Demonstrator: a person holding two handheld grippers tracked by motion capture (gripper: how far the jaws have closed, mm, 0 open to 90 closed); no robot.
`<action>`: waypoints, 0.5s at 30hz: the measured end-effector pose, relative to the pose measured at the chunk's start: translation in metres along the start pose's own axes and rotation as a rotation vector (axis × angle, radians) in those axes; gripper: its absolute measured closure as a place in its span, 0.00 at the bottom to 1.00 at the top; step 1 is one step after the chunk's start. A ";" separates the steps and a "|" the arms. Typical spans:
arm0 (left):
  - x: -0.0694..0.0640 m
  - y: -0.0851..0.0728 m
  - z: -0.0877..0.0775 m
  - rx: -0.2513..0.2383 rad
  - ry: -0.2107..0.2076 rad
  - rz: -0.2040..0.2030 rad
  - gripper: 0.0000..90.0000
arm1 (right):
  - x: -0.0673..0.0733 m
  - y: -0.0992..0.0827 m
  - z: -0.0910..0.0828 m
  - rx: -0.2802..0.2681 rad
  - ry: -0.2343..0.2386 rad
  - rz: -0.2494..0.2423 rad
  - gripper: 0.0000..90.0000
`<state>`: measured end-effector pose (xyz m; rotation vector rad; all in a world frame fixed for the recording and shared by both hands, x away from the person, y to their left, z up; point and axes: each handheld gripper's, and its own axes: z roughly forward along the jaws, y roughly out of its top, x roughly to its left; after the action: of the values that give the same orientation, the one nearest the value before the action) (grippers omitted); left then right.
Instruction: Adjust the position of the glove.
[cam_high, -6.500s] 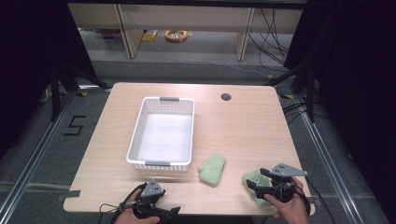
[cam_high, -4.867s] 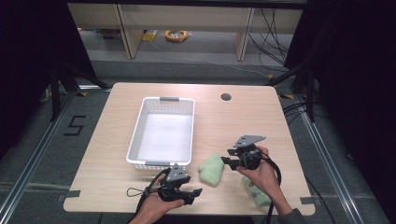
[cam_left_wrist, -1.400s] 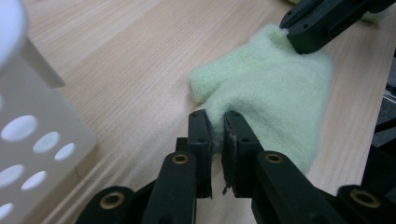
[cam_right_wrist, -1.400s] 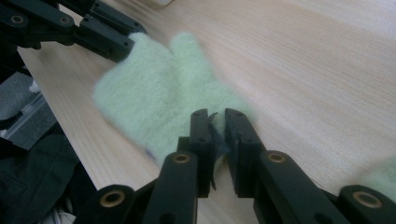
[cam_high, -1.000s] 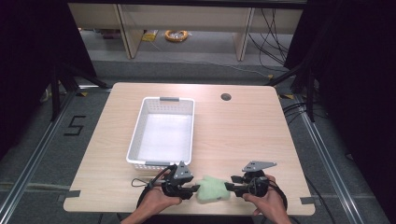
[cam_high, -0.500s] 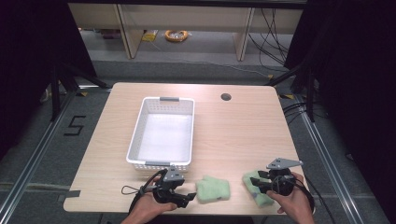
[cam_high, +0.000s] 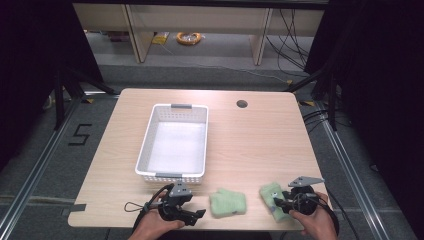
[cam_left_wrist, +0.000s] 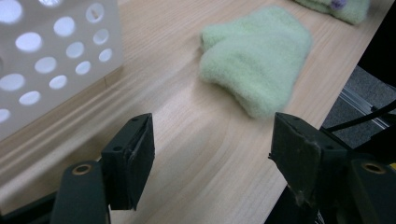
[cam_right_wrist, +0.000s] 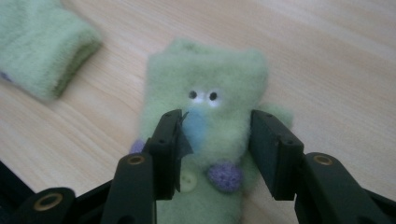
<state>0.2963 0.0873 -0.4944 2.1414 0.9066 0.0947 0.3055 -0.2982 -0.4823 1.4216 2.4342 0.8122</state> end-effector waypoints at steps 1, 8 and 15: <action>0.000 0.000 0.000 0.001 -0.002 -0.002 0.33 | -0.001 -0.001 0.003 -0.002 0.001 0.008 0.62; 0.001 -0.003 -0.001 0.020 -0.008 -0.006 0.32 | -0.008 -0.004 0.009 -0.030 0.016 -0.035 0.68; 0.003 -0.006 0.001 0.029 0.003 -0.014 0.32 | -0.007 -0.003 0.010 -0.032 0.025 -0.033 0.74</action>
<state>0.2955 0.0911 -0.4995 2.1621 0.9297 0.0783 0.3111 -0.3020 -0.4927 1.3648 2.4444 0.8630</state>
